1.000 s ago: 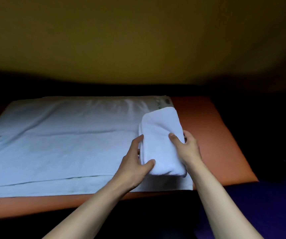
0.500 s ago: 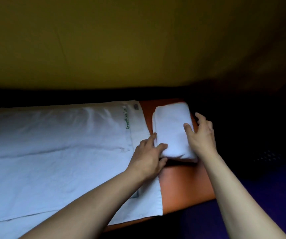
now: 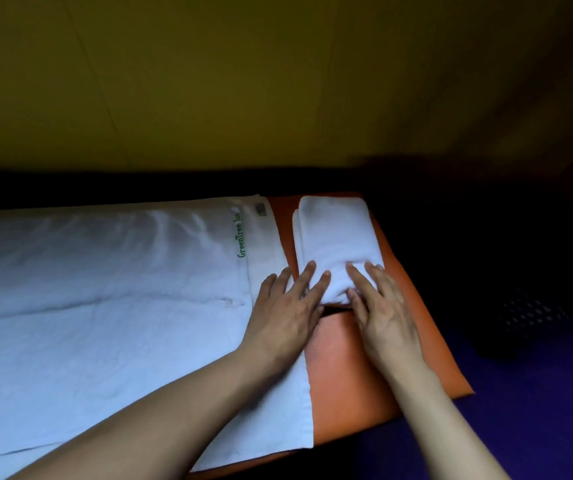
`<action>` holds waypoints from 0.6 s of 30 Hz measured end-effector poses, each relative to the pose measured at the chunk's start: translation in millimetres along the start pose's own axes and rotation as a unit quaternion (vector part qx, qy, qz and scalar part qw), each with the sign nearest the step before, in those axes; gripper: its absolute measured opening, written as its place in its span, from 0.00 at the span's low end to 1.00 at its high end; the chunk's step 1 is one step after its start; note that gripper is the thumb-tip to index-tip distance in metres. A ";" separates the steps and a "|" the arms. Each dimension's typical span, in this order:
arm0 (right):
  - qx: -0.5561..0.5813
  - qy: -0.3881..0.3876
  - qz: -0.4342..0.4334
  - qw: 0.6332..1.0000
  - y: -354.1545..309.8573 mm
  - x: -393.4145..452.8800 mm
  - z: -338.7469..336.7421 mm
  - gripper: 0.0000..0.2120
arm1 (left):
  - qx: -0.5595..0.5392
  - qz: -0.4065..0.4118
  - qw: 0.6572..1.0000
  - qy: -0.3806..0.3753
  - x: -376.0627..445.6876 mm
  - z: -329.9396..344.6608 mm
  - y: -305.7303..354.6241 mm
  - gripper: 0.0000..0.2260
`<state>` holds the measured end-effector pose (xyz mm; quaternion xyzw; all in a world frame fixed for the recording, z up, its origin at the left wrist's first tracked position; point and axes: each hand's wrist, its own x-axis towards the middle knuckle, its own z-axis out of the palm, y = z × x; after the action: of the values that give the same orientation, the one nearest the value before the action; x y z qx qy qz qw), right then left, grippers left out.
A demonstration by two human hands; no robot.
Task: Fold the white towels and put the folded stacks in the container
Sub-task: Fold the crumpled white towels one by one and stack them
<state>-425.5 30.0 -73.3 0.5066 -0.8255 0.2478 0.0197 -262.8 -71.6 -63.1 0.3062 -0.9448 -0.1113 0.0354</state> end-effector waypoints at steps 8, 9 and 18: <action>-0.010 -0.020 0.012 1.000 18.1 57.1 10.3 0.21 | 0.021 -0.018 0.999 0.037 58.9 -5.7 -3.7 0.24; -0.009 -0.016 0.019 1.000 18.9 60.9 12.0 0.21 | 0.026 -0.017 0.999 0.038 64.5 -6.1 -5.1 0.24; 0.068 0.023 0.009 0.997 -13.0 71.6 -5.2 0.19 | 0.050 -0.107 0.992 0.039 120.3 -39.5 -70.3 0.24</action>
<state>-450.4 -31.6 -43.3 0.4935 -0.8107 0.3150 0.0023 -314.7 -204.9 -41.1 0.4107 -0.9090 -0.0552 0.0451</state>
